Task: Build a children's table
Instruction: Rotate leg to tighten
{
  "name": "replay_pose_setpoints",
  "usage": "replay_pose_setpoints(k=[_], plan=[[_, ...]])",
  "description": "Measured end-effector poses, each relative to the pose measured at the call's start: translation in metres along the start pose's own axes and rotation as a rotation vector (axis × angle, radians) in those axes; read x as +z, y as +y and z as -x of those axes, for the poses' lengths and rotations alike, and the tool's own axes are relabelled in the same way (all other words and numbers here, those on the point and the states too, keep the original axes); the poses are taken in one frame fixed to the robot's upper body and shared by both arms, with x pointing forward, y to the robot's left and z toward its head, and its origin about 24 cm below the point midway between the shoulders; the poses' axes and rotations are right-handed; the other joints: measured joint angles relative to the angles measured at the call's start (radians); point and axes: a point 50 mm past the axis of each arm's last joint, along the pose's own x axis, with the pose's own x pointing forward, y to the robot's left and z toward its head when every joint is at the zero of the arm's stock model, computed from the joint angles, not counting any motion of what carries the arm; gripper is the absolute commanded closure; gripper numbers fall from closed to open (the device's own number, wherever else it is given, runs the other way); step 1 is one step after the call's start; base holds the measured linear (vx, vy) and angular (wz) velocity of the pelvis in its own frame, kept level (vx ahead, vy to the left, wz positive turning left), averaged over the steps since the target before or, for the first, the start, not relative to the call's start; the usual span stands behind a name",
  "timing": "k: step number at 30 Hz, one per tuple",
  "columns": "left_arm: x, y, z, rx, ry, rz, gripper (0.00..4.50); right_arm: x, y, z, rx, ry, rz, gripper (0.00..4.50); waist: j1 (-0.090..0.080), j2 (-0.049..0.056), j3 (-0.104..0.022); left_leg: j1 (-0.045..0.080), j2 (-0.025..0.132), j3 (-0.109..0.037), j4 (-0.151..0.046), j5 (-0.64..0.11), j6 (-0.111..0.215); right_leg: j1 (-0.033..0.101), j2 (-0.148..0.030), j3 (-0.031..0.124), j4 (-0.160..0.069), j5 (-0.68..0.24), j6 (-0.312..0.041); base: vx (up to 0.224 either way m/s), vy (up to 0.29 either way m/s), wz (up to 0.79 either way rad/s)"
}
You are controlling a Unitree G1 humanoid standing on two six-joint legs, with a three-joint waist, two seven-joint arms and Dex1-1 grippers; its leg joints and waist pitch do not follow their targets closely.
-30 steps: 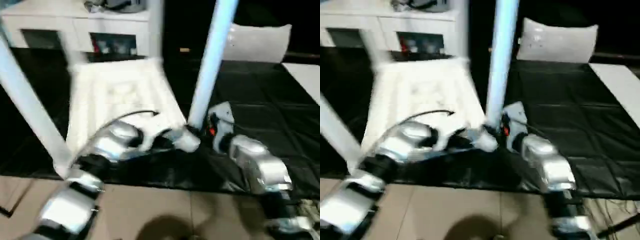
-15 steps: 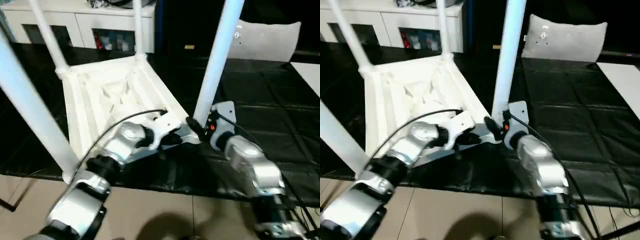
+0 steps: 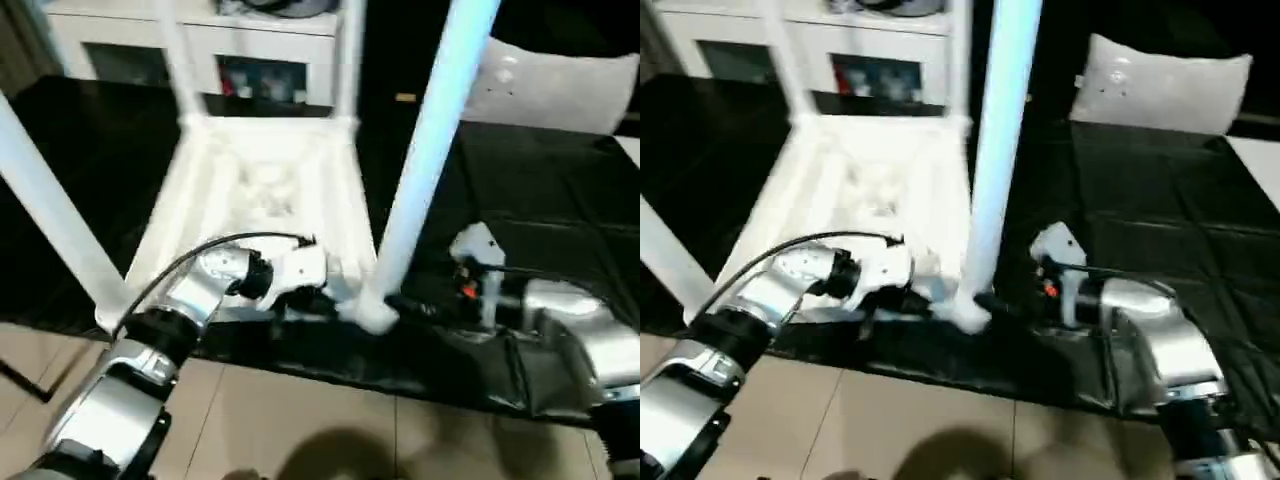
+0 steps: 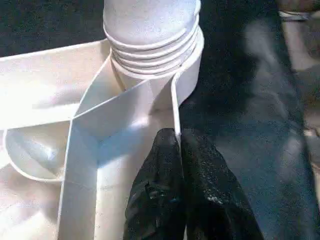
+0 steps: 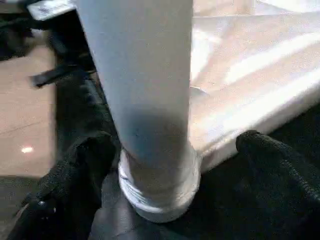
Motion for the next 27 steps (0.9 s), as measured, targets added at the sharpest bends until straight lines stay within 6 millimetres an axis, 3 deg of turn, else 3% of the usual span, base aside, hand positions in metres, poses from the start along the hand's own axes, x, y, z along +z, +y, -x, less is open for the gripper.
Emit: replay_pose_setpoints(k=[7, 16, 19, 21, 27], plan=[[0.002, -0.006, 0.002, -0.116, 0.009, -0.065, 4.5, -0.006, 0.007, -0.003, 0.169, 0.006, -0.042, 0.98, 0.018, 0.0, 0.0, 0.0, 0.0, 0.001, 0.001, 0.0, 0.0, 0.0, -0.001, 0.0, 0.0, 0.003, -0.005, 0.0, 0.0, 0.0], [0.003, -0.007, 0.003, -0.145, 0.015, -0.088, 4.5, -0.007, 0.008, -0.011, 0.244, 0.003, -0.059, 1.82, 0.017, 0.0, 0.0, 0.001, 0.0, 0.001, 0.002, 0.0, 0.0, 0.0, -0.001, 0.0, 0.004, -0.001, 0.001, 0.0, 0.0, 0.0], [0.003, -0.007, 0.003, -0.146, 0.016, -0.093, 4.5, -0.007, 0.009, -0.012, 0.264, -0.002, -0.067, 1.89, 0.017, 0.0, 0.0, 0.001, 0.0, 0.001, 0.002, 0.0, 0.0, -0.001, -0.001, 0.0, 0.006, -0.001, 0.002, 0.0, 0.0, 0.0], [0.003, -0.007, 0.003, -0.145, 0.017, -0.093, 4.5, -0.007, 0.009, -0.012, 0.266, -0.005, -0.069, 2.3, 0.016, 0.0, 0.0, 0.001, 0.0, 0.001, 0.002, 0.0, 0.0, -0.001, -0.001, 0.0, 0.006, -0.001, 0.002, 0.0, 0.0, 0.0], [0.001, -0.007, 0.004, -0.139, 0.012, -0.091, 4.5, -0.008, 0.011, -0.013, 0.262, -0.018, -0.105, 2.51, 0.014, 0.0, 0.0, 0.002, 0.0, 0.001, 0.002, 0.0, 0.0, -0.001, -0.001, 0.0, 0.007, -0.001, 0.002, 0.0, 0.0, 0.0]])
